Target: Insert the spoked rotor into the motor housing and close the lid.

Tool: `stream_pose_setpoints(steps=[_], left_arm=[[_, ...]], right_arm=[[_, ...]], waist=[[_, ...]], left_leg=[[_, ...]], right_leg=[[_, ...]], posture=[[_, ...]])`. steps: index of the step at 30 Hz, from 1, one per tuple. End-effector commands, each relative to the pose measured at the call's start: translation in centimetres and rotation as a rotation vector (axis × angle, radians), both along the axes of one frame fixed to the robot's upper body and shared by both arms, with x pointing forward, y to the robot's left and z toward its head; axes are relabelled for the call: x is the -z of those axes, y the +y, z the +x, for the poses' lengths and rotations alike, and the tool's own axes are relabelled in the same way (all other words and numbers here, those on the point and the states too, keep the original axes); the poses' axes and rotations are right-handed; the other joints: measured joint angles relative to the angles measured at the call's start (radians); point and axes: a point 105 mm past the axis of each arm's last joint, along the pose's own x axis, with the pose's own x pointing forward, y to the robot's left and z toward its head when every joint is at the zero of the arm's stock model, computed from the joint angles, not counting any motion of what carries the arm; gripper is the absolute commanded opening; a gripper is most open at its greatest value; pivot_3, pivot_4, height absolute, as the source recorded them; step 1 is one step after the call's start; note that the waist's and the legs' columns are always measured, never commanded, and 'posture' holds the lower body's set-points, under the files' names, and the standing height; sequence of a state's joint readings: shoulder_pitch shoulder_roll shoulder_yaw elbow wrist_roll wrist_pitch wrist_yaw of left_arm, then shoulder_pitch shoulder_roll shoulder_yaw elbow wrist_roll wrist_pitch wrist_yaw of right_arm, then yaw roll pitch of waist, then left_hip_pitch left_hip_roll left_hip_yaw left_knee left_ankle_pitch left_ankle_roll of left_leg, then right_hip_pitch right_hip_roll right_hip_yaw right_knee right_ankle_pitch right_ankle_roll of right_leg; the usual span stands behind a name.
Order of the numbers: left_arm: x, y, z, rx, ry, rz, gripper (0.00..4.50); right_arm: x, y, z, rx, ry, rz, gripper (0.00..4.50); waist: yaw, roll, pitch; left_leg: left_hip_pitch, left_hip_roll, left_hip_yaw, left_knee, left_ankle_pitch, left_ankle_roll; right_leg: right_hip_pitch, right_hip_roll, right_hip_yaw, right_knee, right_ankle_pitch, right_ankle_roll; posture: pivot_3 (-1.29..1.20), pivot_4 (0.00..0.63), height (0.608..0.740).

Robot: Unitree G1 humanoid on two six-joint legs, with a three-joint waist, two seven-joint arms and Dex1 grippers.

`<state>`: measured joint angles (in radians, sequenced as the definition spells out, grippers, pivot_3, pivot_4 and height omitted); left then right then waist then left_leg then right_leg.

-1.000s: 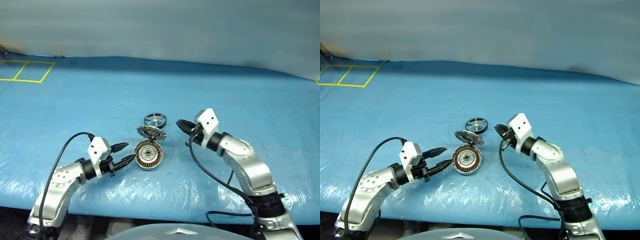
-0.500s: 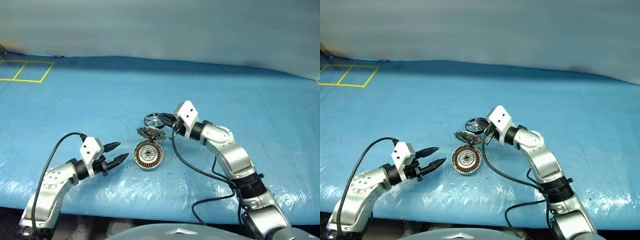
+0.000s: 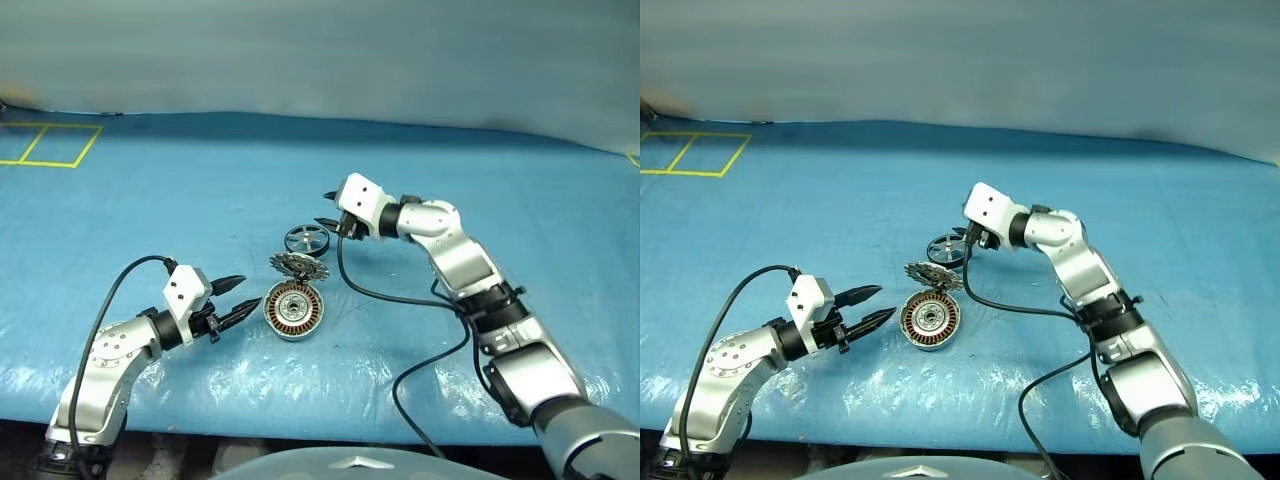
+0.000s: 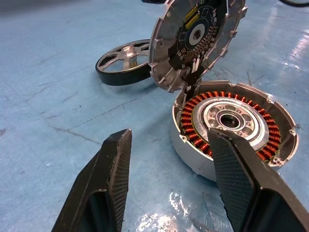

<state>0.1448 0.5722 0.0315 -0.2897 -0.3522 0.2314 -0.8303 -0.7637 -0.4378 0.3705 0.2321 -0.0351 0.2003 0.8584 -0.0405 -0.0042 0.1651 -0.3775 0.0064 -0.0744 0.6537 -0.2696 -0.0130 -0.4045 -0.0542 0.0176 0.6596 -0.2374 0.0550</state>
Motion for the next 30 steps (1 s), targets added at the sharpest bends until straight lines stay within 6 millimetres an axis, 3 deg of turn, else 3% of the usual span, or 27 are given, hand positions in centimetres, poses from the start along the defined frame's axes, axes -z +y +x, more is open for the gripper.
stream_pose_setpoints(steps=[1, 6, 17, 30], left_arm=[[-0.2, -0.4, 0.0, 0.005, -0.019, -0.005, 2.67], [0.3, -0.6, -0.6, -0.005, -0.009, -0.014, 2.67], [0.7, -0.8, -1.4, -0.042, -0.005, -0.015, 2.67], [1.1, -1.1, -1.5, -0.021, 0.004, 0.007, 2.67]], right_arm=[[0.5, 0.8, -0.2, -0.117, 0.049, -0.094, 3.09], [2.0, 1.1, 0.2, -0.185, 0.087, -0.22, 3.09], [4.9, 2.2, 0.7, -0.318, -0.042, -0.458, 3.09], [3.8, 2.3, 0.4, -0.339, -0.123, -0.415, 3.09]], waist=[[0.001, 0.0, 0.0], [0.002, 0.0, 0.0], [0.0, 0.0, 0.0], [0.001, 0.0, 0.0]], left_leg=[[0.0, 0.0, 0.0, 0.0, 0.0, 0.0], [-0.002, -0.001, 0.002, -0.001, 0.0, 0.0], [-0.002, 0.0, 0.002, -0.003, 0.001, -0.002], [-0.002, 0.0, 0.002, -0.003, 0.001, -0.002]], right_leg=[[0.0, 0.0, 0.0, 0.0, 0.0, 0.0], [-0.003, -0.002, 0.001, 0.0, 0.0, 0.0], [-0.004, -0.002, 0.001, 0.0, 0.0, 0.0], [-0.004, -0.002, 0.001, 0.001, 0.0, 0.0]], posture=[[0.0, 0.15, 0.74], [0.0, 0.15, 0.74], [0.0, 0.15, 0.74], [0.0, 0.15, 0.74]])
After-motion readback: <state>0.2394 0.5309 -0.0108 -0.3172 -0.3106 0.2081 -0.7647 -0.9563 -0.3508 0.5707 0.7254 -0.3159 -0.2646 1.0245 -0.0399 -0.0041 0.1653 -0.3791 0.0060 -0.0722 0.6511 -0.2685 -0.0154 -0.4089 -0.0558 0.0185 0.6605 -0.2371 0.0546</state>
